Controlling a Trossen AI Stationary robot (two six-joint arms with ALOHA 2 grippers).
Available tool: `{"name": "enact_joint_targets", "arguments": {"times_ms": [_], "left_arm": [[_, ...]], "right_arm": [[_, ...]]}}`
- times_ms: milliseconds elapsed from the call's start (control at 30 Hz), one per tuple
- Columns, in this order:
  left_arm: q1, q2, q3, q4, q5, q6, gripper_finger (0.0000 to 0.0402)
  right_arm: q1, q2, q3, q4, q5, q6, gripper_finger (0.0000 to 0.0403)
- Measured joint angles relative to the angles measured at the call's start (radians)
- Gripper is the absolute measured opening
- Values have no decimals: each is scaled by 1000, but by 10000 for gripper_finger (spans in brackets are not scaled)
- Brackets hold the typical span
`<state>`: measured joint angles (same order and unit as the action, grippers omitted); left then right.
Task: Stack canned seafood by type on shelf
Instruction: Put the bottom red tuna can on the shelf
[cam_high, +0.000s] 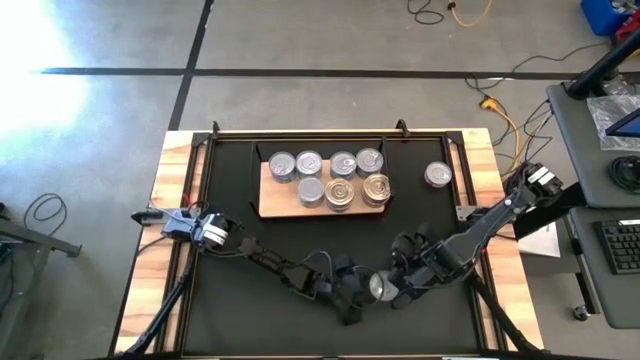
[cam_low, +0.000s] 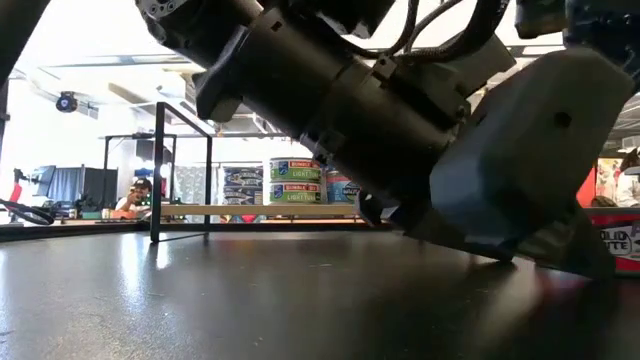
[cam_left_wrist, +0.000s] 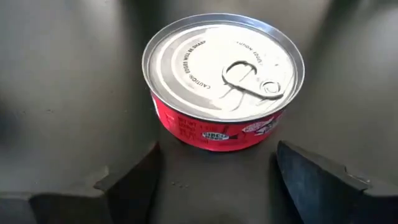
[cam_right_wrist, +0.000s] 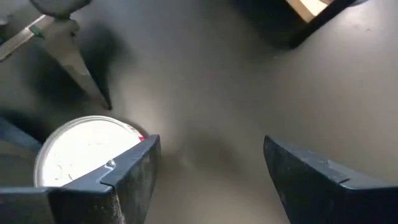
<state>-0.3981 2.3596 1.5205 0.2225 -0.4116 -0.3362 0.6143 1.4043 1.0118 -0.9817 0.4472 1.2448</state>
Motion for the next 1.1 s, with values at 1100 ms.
{"name": "enact_joint_targets", "arguments": {"times_ms": [1100], "left_arm": [[14,3,5,-48,80,39,388]], "right_arm": [[49,175,-94,61,-324,94,329]]}}
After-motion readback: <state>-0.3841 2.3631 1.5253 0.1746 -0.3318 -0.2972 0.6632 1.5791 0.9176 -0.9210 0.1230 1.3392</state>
